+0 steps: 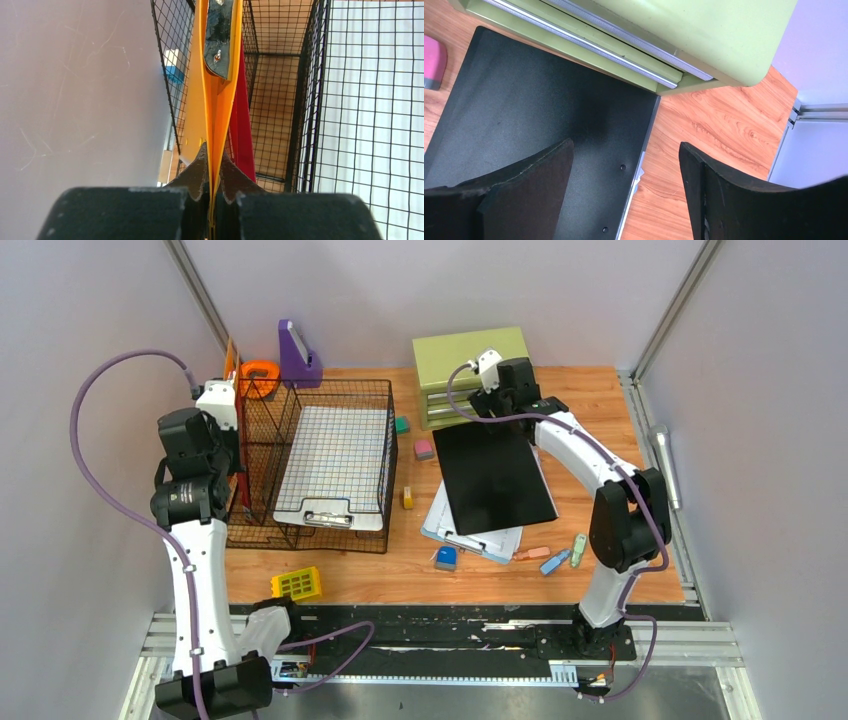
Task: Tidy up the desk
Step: Place the folder in the storage box.
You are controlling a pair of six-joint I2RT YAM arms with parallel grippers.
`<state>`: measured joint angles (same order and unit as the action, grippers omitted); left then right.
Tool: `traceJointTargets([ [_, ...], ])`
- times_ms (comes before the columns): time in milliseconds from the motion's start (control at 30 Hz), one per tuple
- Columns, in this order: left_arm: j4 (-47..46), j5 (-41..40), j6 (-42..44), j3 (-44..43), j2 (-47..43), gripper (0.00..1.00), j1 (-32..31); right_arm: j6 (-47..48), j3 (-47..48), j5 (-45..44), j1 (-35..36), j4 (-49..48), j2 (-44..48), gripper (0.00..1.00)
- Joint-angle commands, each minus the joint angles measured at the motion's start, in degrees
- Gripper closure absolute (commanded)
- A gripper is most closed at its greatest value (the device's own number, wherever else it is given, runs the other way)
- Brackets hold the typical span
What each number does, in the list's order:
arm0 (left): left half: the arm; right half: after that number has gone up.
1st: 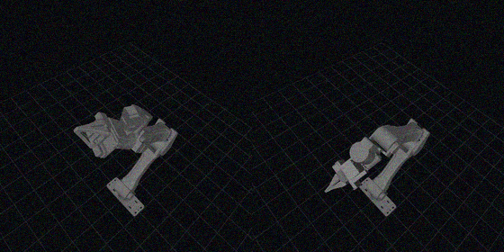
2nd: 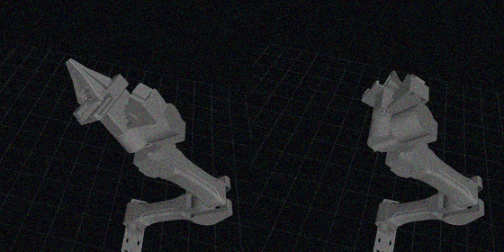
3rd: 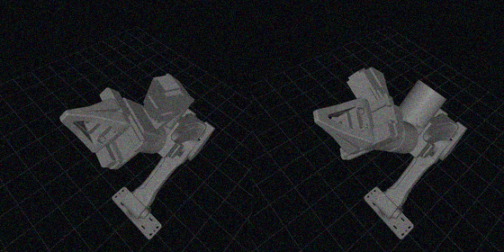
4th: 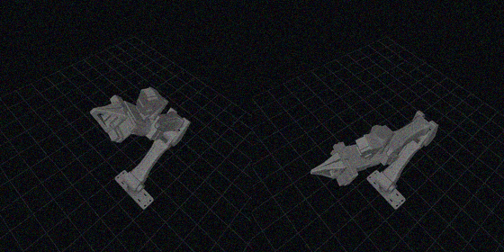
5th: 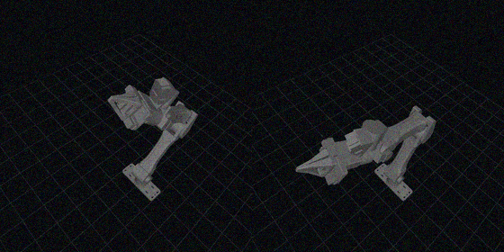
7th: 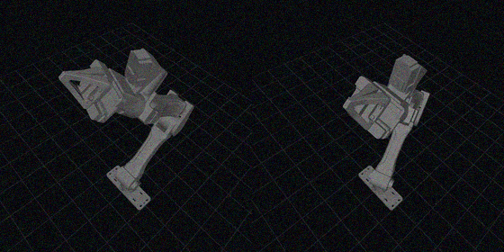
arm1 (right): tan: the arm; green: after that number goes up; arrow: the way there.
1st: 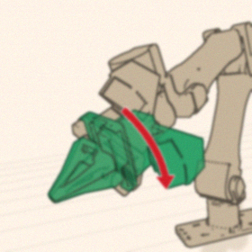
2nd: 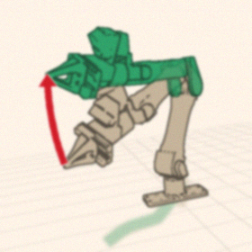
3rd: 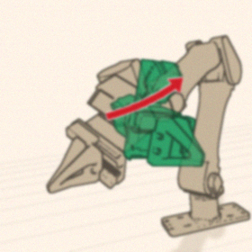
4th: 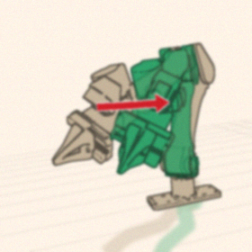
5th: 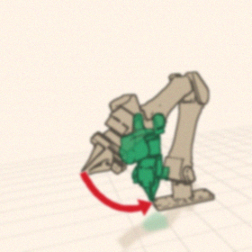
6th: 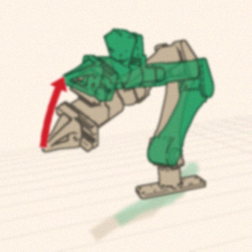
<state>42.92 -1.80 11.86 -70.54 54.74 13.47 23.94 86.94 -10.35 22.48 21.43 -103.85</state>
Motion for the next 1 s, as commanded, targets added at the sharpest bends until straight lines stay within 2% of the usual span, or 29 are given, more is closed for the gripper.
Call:
traceJointTargets([
  [0, -6.8, 6.7, -3.4, -0.6, -0.6, 1.00, 0.5, -1.3, -0.4, 0.7, 0.4, -0.2, 3.5, 0.22],
  [200, -7.4, 8.5, -9.0, -2.2, -0.4, 1.00, 0.7, -1.4, -0.6, 0.9, 0.4, -0.2, 3.4, 0.22],
  [467, -11.4, 6.7, -14.0, -3.1, 0.0, 1.00, 1.2, -1.4, -0.2, 1.1, 0.5, -0.2, 3.0, 0.22],
  [667, -14.0, 7.3, -16.1, -3.3, 0.0, 1.00, 1.4, -1.6, -0.3, 1.1, 0.8, -0.2, 2.4, 0.22],
  [967, -15.2, 7.0, -16.4, 0.8, -0.7, 1.00, 1.4, -1.7, -0.3, 1.1, 1.1, -0.1, 1.5, 0.22],
])
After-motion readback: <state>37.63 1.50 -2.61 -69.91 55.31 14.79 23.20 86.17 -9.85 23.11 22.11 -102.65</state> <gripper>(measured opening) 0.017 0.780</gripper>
